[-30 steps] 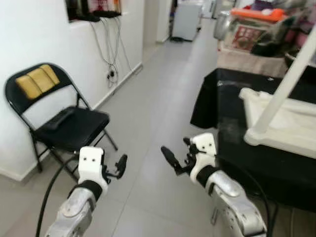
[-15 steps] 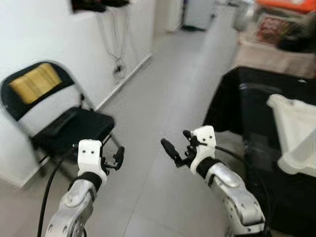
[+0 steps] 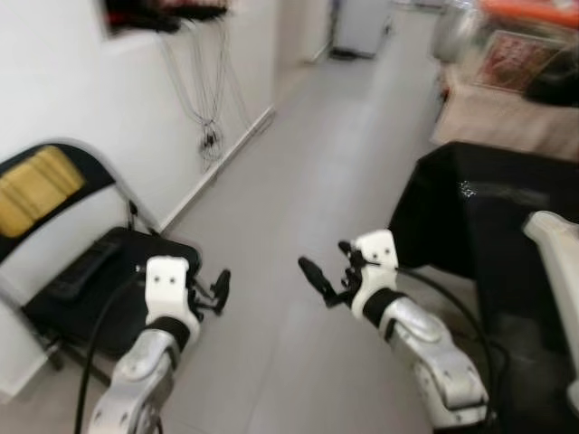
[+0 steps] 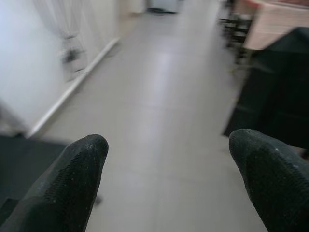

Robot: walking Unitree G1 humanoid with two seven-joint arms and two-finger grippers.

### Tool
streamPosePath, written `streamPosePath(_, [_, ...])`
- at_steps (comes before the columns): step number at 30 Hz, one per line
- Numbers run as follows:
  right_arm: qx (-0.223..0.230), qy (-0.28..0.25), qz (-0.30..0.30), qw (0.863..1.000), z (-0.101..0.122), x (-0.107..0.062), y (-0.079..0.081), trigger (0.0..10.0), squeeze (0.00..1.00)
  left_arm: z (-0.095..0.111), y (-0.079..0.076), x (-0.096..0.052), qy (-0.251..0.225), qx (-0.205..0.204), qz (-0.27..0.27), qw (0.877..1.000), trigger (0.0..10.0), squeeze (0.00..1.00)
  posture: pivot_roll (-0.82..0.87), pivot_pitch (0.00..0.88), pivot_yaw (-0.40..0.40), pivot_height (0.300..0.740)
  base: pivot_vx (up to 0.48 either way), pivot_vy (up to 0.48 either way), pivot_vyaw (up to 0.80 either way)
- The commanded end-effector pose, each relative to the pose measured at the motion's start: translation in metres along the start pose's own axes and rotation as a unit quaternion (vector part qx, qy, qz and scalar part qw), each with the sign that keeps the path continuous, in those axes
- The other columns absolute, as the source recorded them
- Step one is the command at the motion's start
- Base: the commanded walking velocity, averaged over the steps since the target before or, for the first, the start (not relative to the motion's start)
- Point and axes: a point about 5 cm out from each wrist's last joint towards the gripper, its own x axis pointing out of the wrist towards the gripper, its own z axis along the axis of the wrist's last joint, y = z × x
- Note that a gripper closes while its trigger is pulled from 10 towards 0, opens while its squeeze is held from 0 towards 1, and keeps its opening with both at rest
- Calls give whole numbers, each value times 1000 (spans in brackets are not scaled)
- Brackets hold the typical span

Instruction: Building children table

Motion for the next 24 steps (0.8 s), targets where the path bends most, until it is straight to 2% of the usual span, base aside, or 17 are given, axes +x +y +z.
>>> streamPosePath(1, [-1, 7, -18, 1000, -2, -5, -10, 10000, 0, 1, -9, 2, -4, 0, -18, 1000, 10000, 0, 46, 37, -70, 740, 480, 0, -800])
streamPosePath(6, [8, -2, -17, 1000, -1, -5, -10, 10000, 0, 1, -9, 2, -4, 0, -18, 1000, 10000, 0, 46, 38, -71, 740, 480, 0, -669])
streamPosePath(24, [7, -3, -8, 1000, -3, -6, -6, 10000, 0, -2, -8, 1, -3, 1, -19, 1000, 10000, 0, 43, 20, -65, 740, 480, 0, 0])
